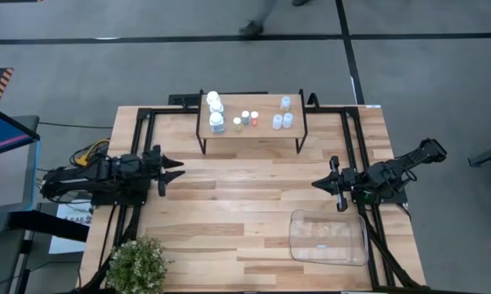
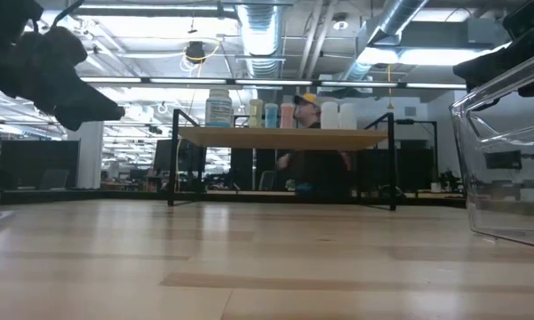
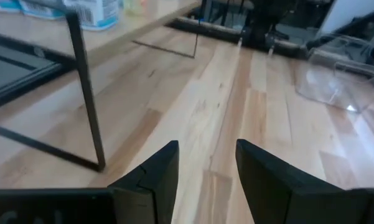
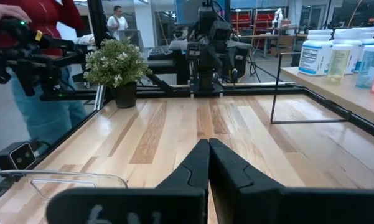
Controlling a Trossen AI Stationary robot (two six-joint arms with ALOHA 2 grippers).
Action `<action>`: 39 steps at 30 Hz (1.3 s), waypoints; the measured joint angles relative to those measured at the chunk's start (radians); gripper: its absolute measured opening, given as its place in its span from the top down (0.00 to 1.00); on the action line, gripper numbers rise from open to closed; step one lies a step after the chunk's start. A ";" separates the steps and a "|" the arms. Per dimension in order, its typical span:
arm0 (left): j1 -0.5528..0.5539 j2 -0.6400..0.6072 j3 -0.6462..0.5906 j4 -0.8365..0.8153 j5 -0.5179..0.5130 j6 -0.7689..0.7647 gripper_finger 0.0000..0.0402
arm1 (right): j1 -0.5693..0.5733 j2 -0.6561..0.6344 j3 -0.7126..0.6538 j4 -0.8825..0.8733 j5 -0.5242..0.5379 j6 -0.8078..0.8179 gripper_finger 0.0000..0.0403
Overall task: Pick and place medicine bottles onto shelf by color
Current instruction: Return to Home Position
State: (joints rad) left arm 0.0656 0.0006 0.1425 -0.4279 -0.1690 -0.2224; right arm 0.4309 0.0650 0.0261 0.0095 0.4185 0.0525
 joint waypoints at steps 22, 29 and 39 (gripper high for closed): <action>0.001 0.003 -0.002 0.000 0.006 -0.005 0.64 | 0.000 0.000 0.000 0.000 0.000 0.000 0.92; 0.001 0.006 -0.002 -0.001 0.005 -0.006 0.64 | 0.000 0.000 0.000 0.000 0.000 0.000 0.92; 0.001 0.001 -0.001 0.207 0.000 -0.007 0.64 | 0.000 0.000 0.000 0.000 0.000 0.000 0.92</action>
State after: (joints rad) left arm 0.0666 0.0017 0.1411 -0.2212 -0.1692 -0.2291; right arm 0.4313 0.0650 0.0261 0.0097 0.4187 0.0528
